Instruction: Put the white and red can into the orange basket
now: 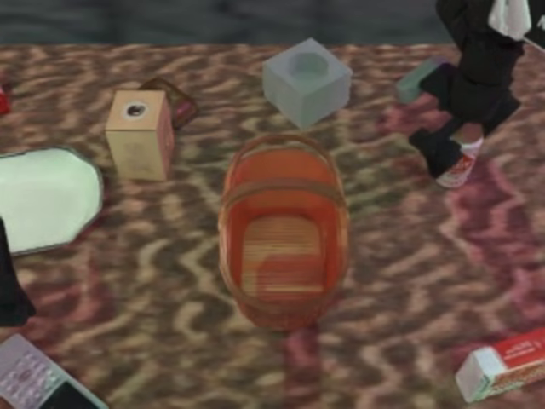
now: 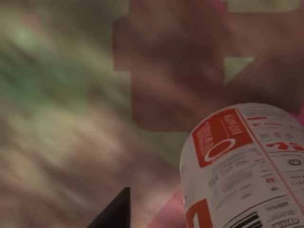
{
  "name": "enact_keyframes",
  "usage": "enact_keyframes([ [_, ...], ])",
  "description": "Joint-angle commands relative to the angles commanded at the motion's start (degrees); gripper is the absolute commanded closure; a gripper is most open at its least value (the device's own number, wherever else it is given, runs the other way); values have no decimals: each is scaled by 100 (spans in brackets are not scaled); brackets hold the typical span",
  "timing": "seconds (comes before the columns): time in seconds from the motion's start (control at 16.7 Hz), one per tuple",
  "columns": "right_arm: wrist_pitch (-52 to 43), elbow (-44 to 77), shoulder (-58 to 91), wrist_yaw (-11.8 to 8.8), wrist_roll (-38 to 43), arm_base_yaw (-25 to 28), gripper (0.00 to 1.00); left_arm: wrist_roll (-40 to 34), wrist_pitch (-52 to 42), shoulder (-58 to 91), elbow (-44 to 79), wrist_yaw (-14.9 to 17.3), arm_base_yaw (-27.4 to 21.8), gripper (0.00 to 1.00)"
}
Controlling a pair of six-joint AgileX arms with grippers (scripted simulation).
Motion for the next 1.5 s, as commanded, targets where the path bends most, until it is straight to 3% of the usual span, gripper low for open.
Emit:
enact_keyframes([
  [0.54, 0, 0, 0, 0, 0, 0, 98, 0, 0, 0, 0, 0, 0, 0],
  [1.2, 54, -26, -14, -37, 22, -6, 100, 0, 0, 0, 0, 0, 0, 0],
  [1.32, 352, -175, -86, -218, 97, 35, 100, 0, 0, 0, 0, 0, 0, 0],
  [1.5, 1255, -612, -282, -728, 345, 118, 100, 0, 0, 0, 0, 0, 0, 0],
])
